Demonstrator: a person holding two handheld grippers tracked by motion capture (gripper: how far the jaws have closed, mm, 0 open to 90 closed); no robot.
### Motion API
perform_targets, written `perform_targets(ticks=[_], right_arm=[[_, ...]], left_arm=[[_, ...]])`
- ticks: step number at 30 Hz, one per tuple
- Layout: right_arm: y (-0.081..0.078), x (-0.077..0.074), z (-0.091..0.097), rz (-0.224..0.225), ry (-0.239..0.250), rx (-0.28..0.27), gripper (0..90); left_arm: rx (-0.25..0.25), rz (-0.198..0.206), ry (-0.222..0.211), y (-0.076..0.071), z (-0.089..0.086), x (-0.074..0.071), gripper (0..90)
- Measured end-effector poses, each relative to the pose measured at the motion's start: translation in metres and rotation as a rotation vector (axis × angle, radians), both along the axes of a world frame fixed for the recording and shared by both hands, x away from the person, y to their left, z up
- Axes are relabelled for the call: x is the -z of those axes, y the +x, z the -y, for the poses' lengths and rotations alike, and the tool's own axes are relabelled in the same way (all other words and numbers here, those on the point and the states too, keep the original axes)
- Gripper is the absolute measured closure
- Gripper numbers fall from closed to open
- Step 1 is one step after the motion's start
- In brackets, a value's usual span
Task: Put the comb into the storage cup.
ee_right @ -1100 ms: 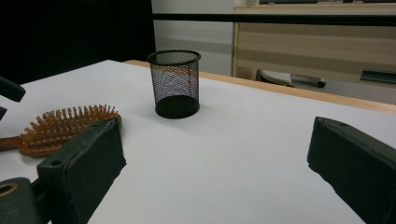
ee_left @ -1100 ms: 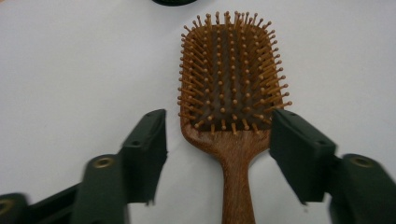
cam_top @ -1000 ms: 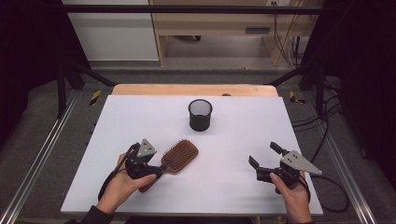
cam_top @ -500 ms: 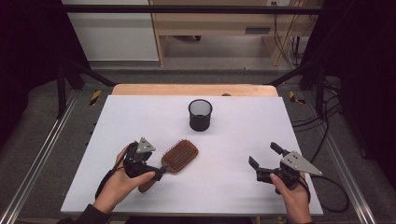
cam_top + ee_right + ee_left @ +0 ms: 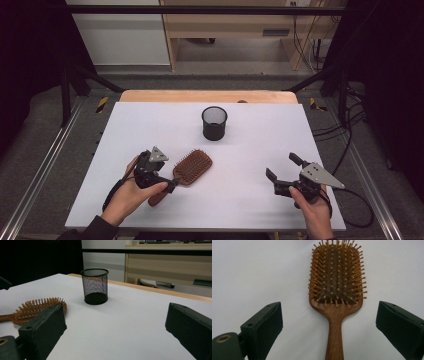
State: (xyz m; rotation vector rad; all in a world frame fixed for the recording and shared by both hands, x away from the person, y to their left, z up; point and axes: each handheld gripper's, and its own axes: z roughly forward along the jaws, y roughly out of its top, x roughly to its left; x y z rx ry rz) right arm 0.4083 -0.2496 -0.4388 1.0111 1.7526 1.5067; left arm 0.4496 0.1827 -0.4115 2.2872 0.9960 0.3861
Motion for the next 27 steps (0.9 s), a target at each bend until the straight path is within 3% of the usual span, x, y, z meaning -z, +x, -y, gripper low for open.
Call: perform_targets(ticks=[27], right_arm=[[0.000, 0.001, -0.001, 0.000, -0.008, -0.004, 3.0]], left_arm=[[0.038, -0.062, 0.046, 0.000, 0.013, 0.024, 6.7]])
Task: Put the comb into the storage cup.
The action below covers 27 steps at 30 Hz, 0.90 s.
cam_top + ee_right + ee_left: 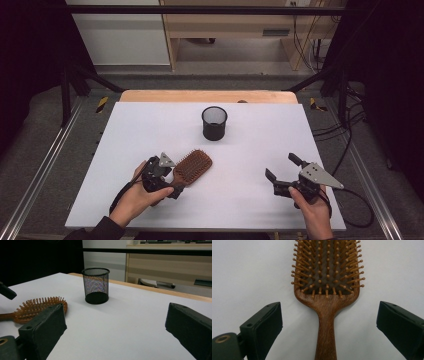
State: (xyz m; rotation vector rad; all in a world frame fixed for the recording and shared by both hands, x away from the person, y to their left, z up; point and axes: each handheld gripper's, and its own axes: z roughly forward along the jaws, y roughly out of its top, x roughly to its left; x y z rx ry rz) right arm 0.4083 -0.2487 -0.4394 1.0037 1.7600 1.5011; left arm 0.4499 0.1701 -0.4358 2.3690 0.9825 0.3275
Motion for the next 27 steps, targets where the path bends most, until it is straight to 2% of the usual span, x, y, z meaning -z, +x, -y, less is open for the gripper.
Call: perform_targets(ticks=[12, 17, 27], right_arm=[[0.000, 0.000, 0.000, -0.001, 0.000, -0.001, 3.0], [0.000, 0.000, 0.000, -0.001, 0.000, -0.001, 3.0], [0.000, 0.000, 0.000, -0.001, -0.002, 0.000, 3.0]], left_arm=[[0.002, -0.015, 0.006, 0.000, 0.001, 0.007, 6.7], [-0.006, -0.015, -0.005, 0.000, 0.000, 0.008, 6.7], [-0.003, -0.029, 0.006, 0.000, -0.002, 0.011, 6.6]])
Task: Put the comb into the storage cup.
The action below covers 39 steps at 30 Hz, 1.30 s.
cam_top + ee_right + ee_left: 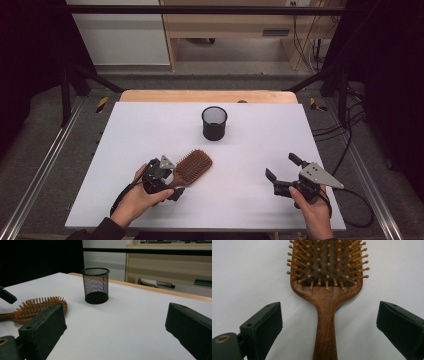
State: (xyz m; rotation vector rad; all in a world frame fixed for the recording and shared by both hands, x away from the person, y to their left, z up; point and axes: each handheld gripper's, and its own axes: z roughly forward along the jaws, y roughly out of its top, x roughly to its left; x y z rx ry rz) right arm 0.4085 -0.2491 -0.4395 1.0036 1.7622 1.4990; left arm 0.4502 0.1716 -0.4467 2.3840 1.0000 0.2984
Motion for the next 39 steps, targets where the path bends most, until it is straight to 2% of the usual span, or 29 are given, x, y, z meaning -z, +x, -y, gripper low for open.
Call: perform_targets(ticks=[13, 20, 29, 39], right_arm=[[0.000, 0.000, 0.000, 0.000, 0.000, 0.000, 3.0], [0.000, 0.000, 0.000, -0.001, 0.000, 0.001, 3.0], [0.000, 0.000, 0.000, -0.002, 0.001, 0.003, 3.0], [0.000, 0.000, 0.001, 0.001, 0.003, 0.005, 3.0]], left_arm=[[0.011, -0.019, 0.015, 0.002, 0.003, 0.002, 6.6], [0.005, -0.020, 0.003, 0.004, 0.002, 0.001, 7.2], [0.021, -0.039, 0.018, 0.007, 0.003, -0.002, 12.5], [0.038, -0.071, 0.044, 0.014, 0.007, -0.003, 24.1]])
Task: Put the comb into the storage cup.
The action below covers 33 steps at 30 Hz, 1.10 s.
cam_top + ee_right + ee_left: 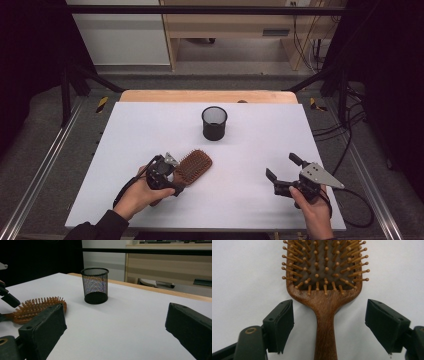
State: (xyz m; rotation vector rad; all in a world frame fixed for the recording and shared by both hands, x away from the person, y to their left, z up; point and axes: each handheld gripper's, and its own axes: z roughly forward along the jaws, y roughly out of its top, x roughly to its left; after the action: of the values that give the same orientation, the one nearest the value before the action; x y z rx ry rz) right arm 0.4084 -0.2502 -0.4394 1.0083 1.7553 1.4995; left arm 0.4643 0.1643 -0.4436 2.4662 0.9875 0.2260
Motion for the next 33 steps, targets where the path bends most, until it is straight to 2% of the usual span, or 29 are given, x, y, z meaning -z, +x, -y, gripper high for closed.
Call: perform_targets(ticks=[6, 15, 23, 33], right_arm=[[0.0006, 0.0005, -0.0003, -0.006, 0.000, 0.001, 3.0], [0.0005, 0.0006, -0.0002, -0.006, 0.002, 0.003, 3.0], [0.0008, 0.0009, -0.0002, -0.007, 0.002, 0.003, 3.0], [0.0010, 0.0010, -0.0001, -0.008, 0.003, 0.002, 3.0]], left_arm=[[0.001, -0.014, 0.014, 0.0009, -0.0036, 0.0005, 30.5], [0.006, -0.039, 0.006, 0.0028, -0.0095, 0.0000, 42.4], [0.026, -0.070, 0.021, 0.0039, -0.0081, 0.0031, 54.5], [0.035, -0.088, 0.042, 0.0053, -0.0063, 0.0057, 63.3]])
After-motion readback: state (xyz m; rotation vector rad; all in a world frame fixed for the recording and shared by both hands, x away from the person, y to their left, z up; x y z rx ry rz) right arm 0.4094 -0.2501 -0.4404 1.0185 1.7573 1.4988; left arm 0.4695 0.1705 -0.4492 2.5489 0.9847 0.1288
